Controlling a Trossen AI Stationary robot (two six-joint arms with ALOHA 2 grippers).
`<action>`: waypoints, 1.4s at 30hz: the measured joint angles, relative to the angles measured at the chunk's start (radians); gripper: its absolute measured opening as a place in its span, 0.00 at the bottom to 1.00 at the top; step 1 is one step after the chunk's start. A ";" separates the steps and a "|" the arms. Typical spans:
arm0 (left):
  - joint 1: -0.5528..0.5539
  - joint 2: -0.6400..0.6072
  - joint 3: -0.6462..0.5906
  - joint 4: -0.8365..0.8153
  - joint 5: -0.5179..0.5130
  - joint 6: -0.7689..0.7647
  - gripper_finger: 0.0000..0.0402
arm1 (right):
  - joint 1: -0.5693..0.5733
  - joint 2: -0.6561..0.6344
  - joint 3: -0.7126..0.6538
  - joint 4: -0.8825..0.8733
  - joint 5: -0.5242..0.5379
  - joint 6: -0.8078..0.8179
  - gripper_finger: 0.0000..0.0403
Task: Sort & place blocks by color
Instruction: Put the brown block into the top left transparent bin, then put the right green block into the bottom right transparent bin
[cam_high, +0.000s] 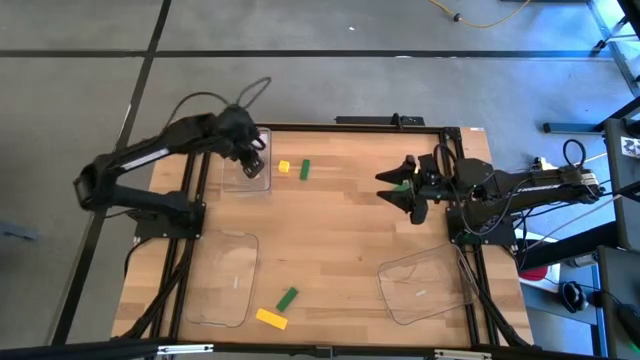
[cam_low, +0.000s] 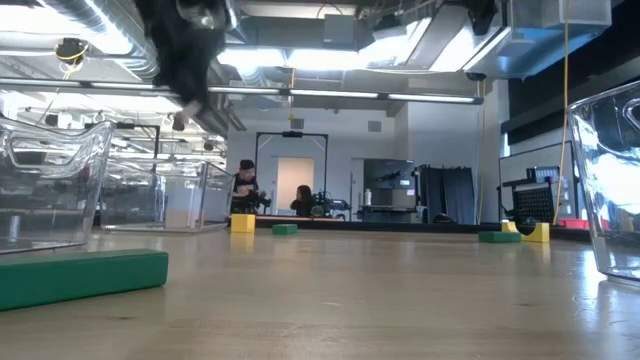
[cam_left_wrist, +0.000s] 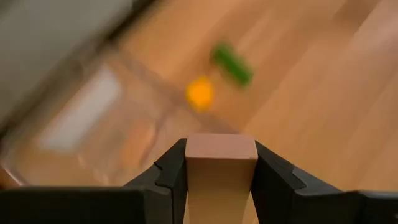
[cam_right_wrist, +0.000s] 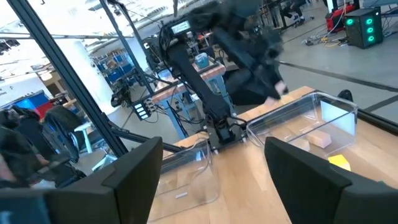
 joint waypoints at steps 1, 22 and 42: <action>0.024 0.028 -0.015 -0.033 0.019 0.015 0.30 | 0.000 0.004 0.000 0.003 0.000 0.002 0.71; 0.074 0.402 -0.149 0.076 0.152 0.270 0.30 | 0.000 0.055 0.000 0.004 0.000 0.029 0.71; 0.074 0.483 -0.148 0.118 0.145 0.308 0.45 | 0.000 0.055 0.000 0.005 0.000 0.054 0.71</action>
